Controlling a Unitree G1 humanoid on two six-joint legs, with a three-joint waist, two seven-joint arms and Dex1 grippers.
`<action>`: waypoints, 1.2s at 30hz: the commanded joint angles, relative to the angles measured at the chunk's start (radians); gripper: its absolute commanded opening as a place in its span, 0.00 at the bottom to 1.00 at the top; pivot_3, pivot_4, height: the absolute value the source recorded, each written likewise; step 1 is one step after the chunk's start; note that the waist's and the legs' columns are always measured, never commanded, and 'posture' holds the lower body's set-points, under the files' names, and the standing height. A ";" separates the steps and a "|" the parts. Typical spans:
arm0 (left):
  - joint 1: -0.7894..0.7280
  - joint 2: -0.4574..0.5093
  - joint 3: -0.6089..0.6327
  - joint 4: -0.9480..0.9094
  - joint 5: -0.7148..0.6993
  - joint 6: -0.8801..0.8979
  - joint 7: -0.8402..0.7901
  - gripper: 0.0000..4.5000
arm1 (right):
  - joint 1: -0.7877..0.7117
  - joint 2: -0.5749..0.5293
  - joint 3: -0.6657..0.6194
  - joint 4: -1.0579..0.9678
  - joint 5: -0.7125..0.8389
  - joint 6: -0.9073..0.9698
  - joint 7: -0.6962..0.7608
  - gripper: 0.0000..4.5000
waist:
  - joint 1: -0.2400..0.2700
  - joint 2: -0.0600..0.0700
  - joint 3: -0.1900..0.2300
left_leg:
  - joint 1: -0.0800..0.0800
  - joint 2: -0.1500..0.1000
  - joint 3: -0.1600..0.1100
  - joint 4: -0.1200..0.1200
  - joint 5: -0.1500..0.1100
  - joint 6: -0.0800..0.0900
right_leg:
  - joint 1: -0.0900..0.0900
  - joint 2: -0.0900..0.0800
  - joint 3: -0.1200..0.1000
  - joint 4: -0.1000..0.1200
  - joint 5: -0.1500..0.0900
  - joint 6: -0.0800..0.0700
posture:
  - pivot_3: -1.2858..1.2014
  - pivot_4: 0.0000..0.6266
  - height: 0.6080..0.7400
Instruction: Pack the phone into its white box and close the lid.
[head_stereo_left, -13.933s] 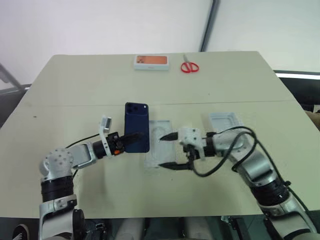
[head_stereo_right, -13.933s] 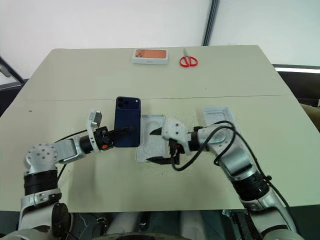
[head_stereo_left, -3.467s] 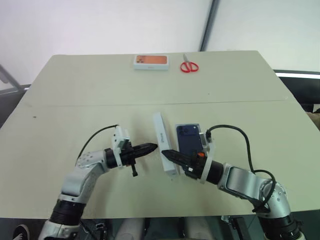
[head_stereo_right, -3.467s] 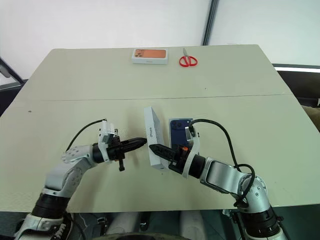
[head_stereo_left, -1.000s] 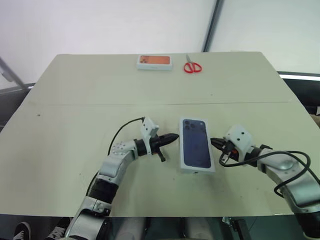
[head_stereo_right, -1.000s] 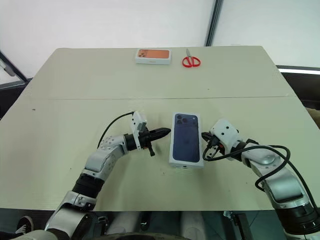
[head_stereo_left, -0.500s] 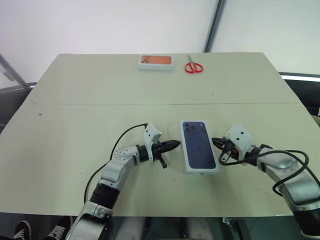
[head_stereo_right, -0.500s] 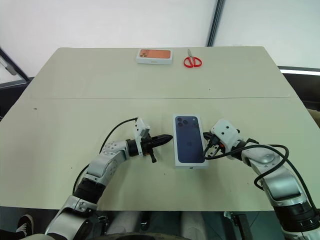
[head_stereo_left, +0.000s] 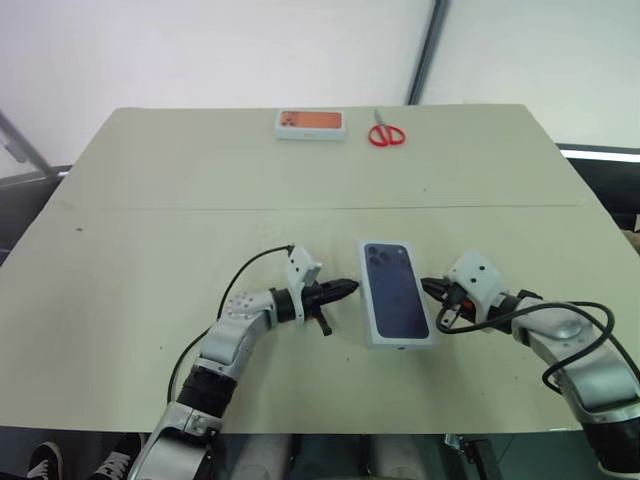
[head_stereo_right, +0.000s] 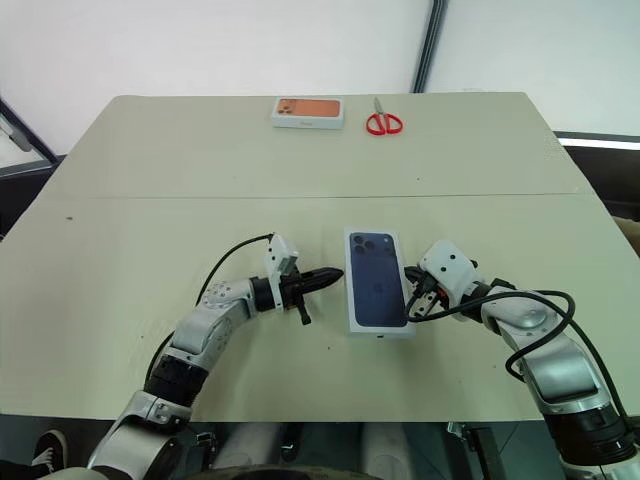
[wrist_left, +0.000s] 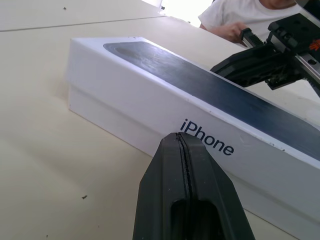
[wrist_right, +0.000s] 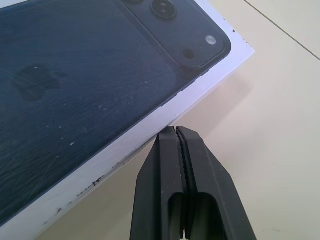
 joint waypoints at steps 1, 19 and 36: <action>0.006 -0.002 0.002 -0.040 -0.010 -0.006 0.002 0.00 | -0.011 0.004 -0.017 -0.043 0.002 -0.021 0.008 0.01 | 0.000 0.000 0.000 | 0.000 0.000 0.000 0.000 0.000 0.000 | 0.000 0.000 0.000 0.000 0.000 0.000 | 0.52 0.24 1.00; -0.014 0.049 0.066 -0.087 -0.051 0.045 0.013 0.00 | 0.009 -0.079 -0.065 -0.017 -0.037 -0.074 0.080 0.01 | 0.002 0.000 0.000 | 0.000 0.000 0.000 0.000 0.000 0.000 | 0.000 0.000 0.000 0.000 0.000 0.000 | 0.52 0.24 1.00; -0.153 -0.085 -0.018 0.009 -0.047 0.048 0.002 0.00 | 0.019 -0.058 -0.075 -0.134 0.100 -0.042 0.178 0.01 | 0.000 0.000 0.000 | 0.000 0.000 0.000 0.002 0.000 0.000 | 0.001 0.000 -0.001 0.000 0.000 0.000 | 0.52 0.24 1.00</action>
